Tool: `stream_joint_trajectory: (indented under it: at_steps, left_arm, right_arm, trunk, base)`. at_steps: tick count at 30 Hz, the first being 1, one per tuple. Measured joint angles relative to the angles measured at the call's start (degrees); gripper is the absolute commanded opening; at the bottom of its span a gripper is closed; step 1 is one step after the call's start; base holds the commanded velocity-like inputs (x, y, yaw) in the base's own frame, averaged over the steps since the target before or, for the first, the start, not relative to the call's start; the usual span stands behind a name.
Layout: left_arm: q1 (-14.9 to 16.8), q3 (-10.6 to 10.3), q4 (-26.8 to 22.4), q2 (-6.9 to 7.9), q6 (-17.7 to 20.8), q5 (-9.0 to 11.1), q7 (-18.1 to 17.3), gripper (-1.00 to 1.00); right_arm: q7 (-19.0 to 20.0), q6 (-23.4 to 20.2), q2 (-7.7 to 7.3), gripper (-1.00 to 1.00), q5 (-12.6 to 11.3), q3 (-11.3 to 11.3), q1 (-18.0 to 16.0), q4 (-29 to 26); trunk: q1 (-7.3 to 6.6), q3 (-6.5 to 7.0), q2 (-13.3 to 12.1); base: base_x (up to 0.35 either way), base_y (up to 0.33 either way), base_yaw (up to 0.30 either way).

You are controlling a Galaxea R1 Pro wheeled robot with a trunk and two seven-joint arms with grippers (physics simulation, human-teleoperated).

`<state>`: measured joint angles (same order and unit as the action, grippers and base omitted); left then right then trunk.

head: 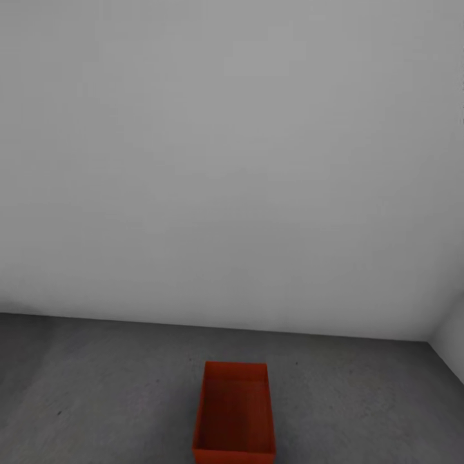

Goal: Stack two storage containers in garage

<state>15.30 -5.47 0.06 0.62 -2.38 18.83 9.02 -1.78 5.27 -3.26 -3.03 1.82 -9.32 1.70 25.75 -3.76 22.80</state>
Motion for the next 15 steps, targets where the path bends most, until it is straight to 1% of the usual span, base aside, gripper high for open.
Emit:
stream_joint_trajectory:
  at_steps: [15]
  left_arm:
    - [-0.1,0.0,0.0,-0.06,0.2,-0.1,-0.1,1.0]
  right_arm:
    - [0.0,0.0,-0.05,1.0,0.0,0.0,0.0,0.0]
  trunk:
    - [0.0,1.39,0.0]
  base:
    - [0.0,0.0,0.0]
